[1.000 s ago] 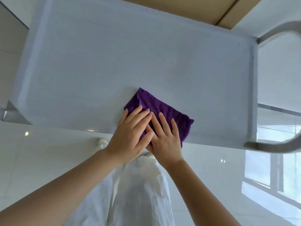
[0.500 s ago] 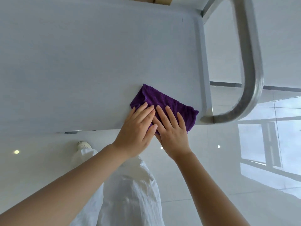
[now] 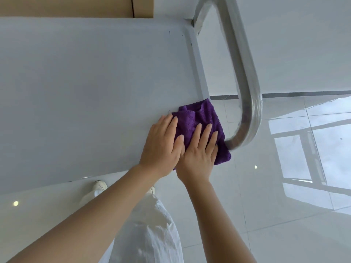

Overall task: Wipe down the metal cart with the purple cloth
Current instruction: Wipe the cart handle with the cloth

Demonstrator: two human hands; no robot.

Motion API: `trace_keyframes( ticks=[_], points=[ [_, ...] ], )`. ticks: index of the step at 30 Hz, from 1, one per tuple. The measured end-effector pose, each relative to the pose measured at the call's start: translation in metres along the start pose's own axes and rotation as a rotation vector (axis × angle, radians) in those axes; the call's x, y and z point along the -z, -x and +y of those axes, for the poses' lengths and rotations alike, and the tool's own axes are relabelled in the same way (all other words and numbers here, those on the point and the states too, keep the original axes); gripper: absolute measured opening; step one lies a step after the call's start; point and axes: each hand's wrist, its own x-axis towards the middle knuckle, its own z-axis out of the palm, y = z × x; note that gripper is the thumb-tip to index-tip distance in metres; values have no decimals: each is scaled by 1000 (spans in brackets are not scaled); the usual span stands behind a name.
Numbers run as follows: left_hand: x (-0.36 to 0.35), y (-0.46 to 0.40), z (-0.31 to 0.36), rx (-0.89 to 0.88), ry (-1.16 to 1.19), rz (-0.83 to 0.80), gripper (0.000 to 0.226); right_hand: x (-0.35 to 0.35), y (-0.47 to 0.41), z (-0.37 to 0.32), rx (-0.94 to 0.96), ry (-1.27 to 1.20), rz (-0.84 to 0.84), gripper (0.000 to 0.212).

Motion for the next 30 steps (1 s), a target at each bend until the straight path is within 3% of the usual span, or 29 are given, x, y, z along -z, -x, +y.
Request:
trace_keyframes(
  ticks=[6,13,24,30],
  points=[
    [2,-48,-12,22,-145,-2,72,8,-36,-14,-17,30,-83,81],
    [10,-88,-24,74,-286,3,63,25,-110,-33,21,53,-112,70],
    [-1,-91,-25,42,-472,17,58,32,-204,-67,59,54,-21,67],
    [-5,-92,-30,29,-444,63,58,35,-252,-85,74,44,23,68]
  ],
)
